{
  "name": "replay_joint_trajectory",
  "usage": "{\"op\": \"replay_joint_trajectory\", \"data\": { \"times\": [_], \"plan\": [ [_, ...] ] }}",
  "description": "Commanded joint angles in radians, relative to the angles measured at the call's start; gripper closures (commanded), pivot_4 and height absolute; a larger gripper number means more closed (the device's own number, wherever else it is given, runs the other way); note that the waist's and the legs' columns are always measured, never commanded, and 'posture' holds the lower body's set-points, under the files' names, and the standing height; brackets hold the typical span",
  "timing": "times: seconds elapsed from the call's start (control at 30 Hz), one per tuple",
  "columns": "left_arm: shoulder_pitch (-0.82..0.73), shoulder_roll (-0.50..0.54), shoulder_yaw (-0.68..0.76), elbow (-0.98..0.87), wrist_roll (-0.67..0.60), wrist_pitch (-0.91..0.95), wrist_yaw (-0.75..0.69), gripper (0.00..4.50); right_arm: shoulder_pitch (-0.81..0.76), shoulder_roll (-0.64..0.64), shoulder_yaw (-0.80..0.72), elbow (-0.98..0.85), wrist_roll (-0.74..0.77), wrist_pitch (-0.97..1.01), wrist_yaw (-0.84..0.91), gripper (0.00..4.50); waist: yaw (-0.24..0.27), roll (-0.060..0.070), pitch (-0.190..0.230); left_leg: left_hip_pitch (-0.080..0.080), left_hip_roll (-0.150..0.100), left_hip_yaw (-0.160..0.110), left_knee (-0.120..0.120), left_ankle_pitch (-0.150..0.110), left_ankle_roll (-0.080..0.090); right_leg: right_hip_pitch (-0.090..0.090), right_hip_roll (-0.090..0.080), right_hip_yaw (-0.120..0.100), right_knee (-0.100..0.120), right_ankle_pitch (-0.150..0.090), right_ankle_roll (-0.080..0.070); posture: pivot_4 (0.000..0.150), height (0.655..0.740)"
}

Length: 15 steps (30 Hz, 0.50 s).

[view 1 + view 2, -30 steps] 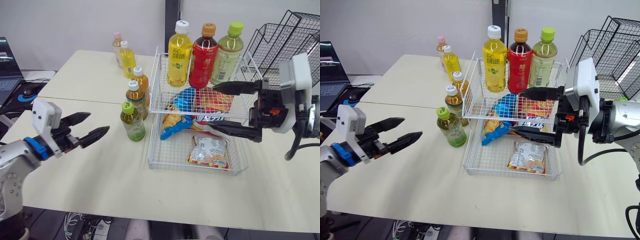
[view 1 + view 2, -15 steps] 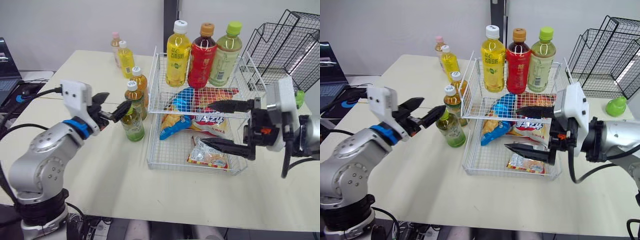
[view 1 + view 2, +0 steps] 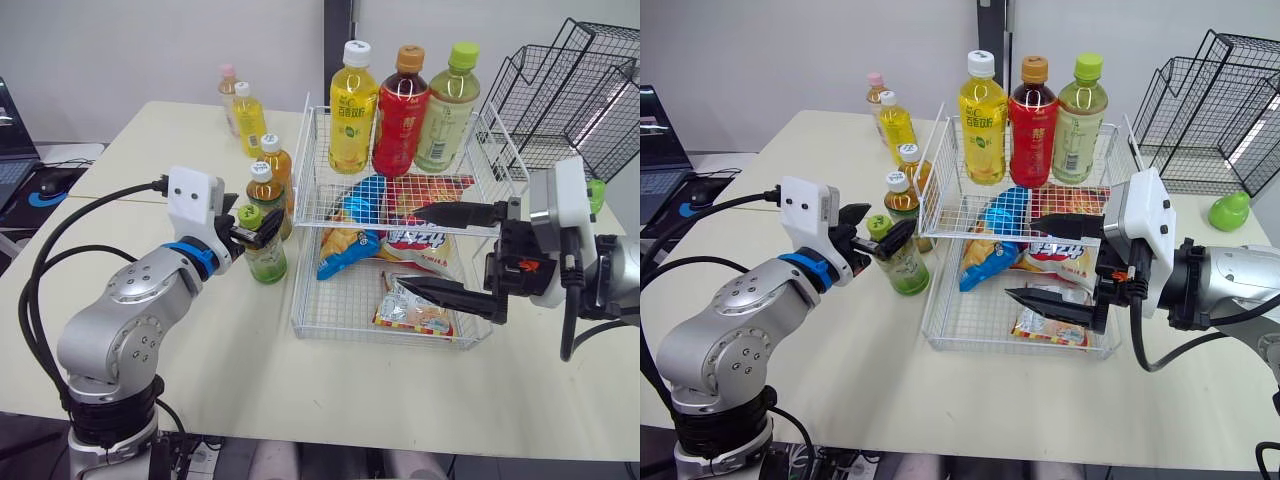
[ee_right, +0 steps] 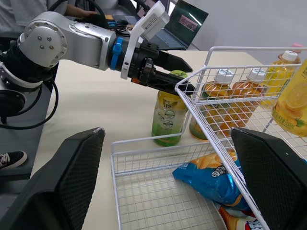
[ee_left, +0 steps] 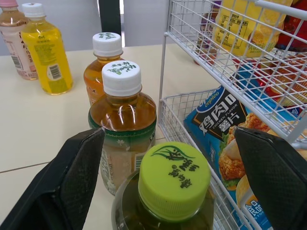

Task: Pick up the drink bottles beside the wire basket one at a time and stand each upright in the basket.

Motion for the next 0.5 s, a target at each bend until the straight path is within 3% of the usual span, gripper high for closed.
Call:
{"op": "replay_joint_trajectory", "data": {
  "times": [0.03,0.27,0.4,0.5],
  "plan": [
    [0.0,-0.007,0.001,-0.039,0.002,-0.001,0.013,0.96,-0.014,-0.015,-0.044,-0.017,0.025,-0.01,-0.013,0.0,0.0,0.0,0.0,0.0,0.0,0.0,0.0,0.0,0.0,0.0,0.0,0.0,0.0,0.0,0.0,0.15,0.74],
    [0.051,-0.006,0.022,-0.063,0.002,0.001,0.026,3.04,-0.006,-0.018,-0.054,-0.02,0.032,-0.014,-0.028,0.0,0.0,0.0,0.0,0.0,0.0,0.0,0.0,0.0,0.0,0.0,0.0,0.0,0.0,0.0,0.0,0.15,0.74],
    [0.073,0.045,0.059,-0.075,-0.004,-0.023,-0.023,3.13,-0.003,-0.02,-0.071,-0.017,0.029,-0.02,-0.032,0.0,-0.001,0.0,0.0,0.0,0.0,0.0,0.0,0.0,0.0,0.0,0.0,0.0,-0.001,0.0,0.0,0.15,0.74],
    [0.036,0.138,0.094,-0.045,-0.046,-0.05,-0.142,3.13,0.0,-0.034,-0.108,0.004,0.022,-0.023,-0.022,0.0,-0.002,0.0,0.0,0.0,0.0,0.0,-0.001,0.0,0.0,-0.001,0.0,0.0,-0.001,0.0,0.0,0.15,0.74]
  ]
}}
